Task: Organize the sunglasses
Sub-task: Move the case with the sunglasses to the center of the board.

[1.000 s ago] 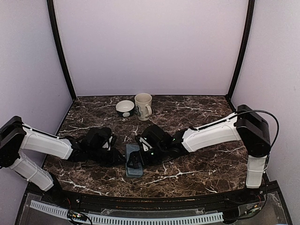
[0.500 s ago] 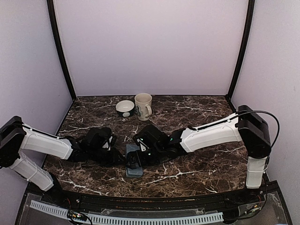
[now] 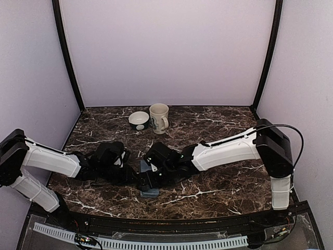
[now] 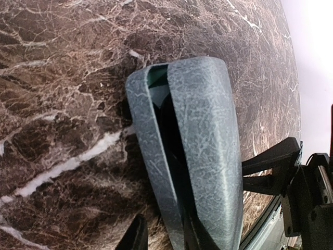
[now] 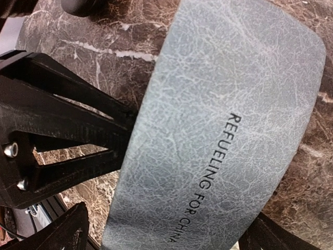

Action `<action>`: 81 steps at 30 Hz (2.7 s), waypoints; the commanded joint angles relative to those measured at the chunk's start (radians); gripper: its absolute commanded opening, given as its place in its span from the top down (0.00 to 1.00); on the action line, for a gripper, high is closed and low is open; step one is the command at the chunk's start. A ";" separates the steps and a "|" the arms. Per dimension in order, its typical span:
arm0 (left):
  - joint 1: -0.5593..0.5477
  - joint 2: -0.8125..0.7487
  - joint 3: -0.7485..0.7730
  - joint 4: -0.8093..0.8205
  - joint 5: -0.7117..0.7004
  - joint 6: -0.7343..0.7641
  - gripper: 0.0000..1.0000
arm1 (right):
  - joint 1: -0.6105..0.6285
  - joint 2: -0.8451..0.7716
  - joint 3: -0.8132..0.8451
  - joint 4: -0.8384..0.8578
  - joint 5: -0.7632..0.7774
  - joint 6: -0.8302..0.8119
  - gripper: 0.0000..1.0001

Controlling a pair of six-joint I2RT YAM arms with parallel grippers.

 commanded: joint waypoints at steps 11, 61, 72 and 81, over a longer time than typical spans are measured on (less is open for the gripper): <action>-0.014 -0.019 -0.003 0.026 -0.003 -0.003 0.75 | 0.014 0.025 0.045 -0.066 0.045 -0.009 0.12; -0.017 -0.101 -0.053 -0.061 -0.081 0.038 0.64 | -0.052 -0.031 -0.036 -0.205 0.102 -0.109 0.35; -0.017 -0.118 -0.030 -0.121 -0.133 0.080 0.64 | -0.051 -0.059 -0.004 -0.379 0.210 -0.274 0.28; -0.017 -0.210 0.028 -0.279 -0.256 0.166 0.55 | -0.039 -0.087 -0.009 -0.447 0.298 -0.401 0.08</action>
